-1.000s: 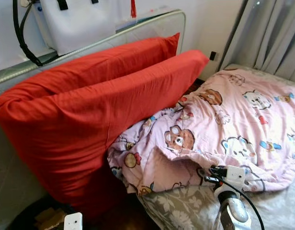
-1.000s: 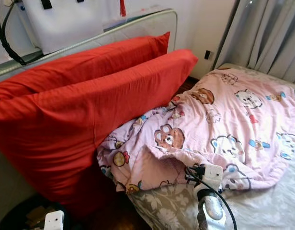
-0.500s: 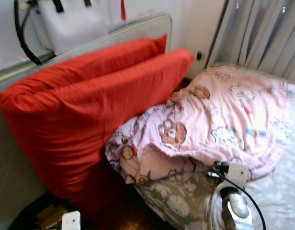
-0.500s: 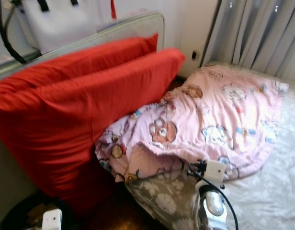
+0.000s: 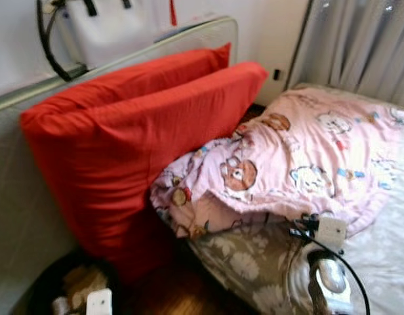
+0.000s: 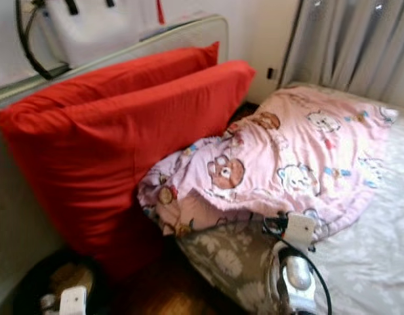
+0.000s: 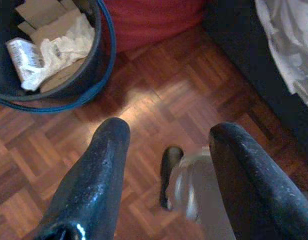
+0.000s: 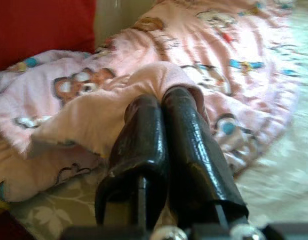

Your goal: Clean up the room

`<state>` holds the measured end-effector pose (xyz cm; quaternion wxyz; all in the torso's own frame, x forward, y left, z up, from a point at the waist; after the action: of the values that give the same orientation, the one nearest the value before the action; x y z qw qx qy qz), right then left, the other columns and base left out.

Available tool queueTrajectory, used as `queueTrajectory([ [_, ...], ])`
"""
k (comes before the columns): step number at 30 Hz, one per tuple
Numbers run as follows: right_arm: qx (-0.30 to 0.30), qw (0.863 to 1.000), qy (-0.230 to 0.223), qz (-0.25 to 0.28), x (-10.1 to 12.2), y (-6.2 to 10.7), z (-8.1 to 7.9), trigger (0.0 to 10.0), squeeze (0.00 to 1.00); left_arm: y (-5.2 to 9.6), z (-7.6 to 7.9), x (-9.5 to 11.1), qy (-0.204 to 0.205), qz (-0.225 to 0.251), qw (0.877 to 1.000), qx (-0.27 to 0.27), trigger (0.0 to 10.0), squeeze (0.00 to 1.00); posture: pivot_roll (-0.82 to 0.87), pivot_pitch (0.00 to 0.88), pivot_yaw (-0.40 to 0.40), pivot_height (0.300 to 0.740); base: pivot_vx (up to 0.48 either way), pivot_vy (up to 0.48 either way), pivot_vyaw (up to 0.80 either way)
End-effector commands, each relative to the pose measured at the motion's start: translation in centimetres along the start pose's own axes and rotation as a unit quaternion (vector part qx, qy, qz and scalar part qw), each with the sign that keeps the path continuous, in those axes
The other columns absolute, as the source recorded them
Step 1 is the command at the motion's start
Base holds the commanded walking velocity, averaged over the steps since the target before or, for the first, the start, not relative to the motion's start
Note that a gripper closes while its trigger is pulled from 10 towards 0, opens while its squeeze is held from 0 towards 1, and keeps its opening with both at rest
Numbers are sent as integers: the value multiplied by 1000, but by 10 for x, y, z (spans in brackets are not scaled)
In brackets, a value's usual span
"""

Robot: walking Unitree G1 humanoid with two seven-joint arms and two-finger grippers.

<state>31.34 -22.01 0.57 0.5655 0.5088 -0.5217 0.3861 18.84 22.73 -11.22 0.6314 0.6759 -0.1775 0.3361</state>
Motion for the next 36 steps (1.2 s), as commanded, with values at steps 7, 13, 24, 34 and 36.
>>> queueTrajectory([
  [7,7,999,-2,37,18,-7,-9,10000,0,2,-6,-6,-10,-11,1000,7,10000,0,28,0,-4,740,-246,0,0],
  [13,11,999,4,52,25,-8,-10,10000,0,2,-5,-7,-9,-12,1000,6,10000,0,27,0,-6,740,-244,0,0],
  [24,7,998,2,70,34,-10,-11,10000,0,2,-4,-7,-10,-12,1000,6,10000,0,26,0,-7,740,-245,0,0],
  [34,16,999,2,27,17,-7,-10,10000,0,3,-4,-9,-13,-14,1000,5,10000,0,25,0,-8,740,0,0,0],
  [36,15,1000,5,16,13,-6,-9,10000,0,3,-4,-9,-13,-14,1000,5,10000,0,25,0,-8,740,0,0,0],
])
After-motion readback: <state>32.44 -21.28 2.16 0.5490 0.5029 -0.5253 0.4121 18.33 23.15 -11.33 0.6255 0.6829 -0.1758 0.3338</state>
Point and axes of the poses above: a point about 5 cm out from each wrist's last joint towards the gripper, its own y axis pointing back from the gripper into the wrist, its own x axis along the axis of the wrist's last joint, z = x × y, the point moved 4 cm from there along -y, pointing out of the wrist towards the gripper, and after that the axes turned 1 degree about -y, right-handed, at the moved point
